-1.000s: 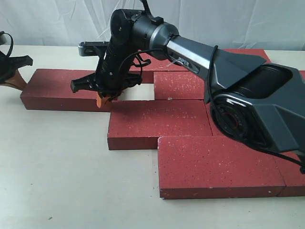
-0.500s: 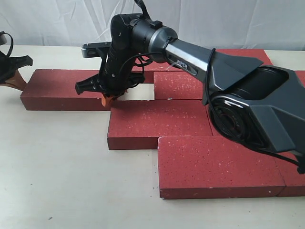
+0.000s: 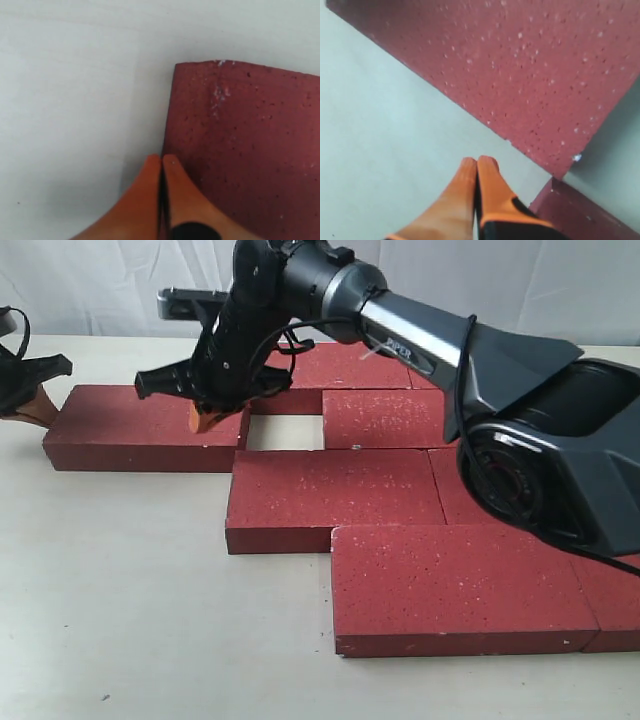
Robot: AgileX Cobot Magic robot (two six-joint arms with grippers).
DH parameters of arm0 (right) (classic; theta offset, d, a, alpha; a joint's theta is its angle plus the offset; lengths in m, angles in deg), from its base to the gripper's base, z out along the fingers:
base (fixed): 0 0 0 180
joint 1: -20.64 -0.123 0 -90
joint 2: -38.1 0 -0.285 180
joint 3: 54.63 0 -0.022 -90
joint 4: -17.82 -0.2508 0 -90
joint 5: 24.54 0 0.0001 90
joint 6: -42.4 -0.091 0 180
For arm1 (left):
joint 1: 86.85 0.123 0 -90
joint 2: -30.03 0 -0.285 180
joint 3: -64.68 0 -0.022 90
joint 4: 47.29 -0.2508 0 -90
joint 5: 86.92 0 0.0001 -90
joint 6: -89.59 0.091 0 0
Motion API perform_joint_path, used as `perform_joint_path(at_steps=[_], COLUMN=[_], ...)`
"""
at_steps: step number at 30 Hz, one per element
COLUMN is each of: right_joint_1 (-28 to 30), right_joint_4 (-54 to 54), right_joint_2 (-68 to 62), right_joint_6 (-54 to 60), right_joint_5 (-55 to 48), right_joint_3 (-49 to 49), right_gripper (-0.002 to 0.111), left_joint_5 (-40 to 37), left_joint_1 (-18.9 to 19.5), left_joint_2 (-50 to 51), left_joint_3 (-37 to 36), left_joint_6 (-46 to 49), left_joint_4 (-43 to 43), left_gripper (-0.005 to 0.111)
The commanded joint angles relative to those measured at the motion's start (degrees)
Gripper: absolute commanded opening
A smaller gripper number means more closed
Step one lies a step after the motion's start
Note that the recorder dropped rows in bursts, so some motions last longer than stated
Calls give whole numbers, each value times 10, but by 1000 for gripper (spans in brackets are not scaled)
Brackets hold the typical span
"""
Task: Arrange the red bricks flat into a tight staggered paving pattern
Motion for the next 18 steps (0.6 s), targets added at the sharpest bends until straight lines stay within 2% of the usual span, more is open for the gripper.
perform_joint_path(at_steps=[1, 9, 18], right_joint_1=[23, 56, 60], right_joint_4=[3, 6, 18], right_joint_2=[29, 32, 32], right_joint_6=[-10, -28, -28], right_joint_5=[28, 26, 8], right_joint_3=[-1, -1, -1], right_gripper=[-1, -1, -1], left_joint_5=[-8, -3, 2], left_joint_1=[-8, -18, -12], left_joint_2=[9, 10, 10], left_joint_3=[1, 1, 1], left_joint_6=[18, 19, 14], left_joint_4=[23, 23, 8], left_gripper=[0, 0, 0])
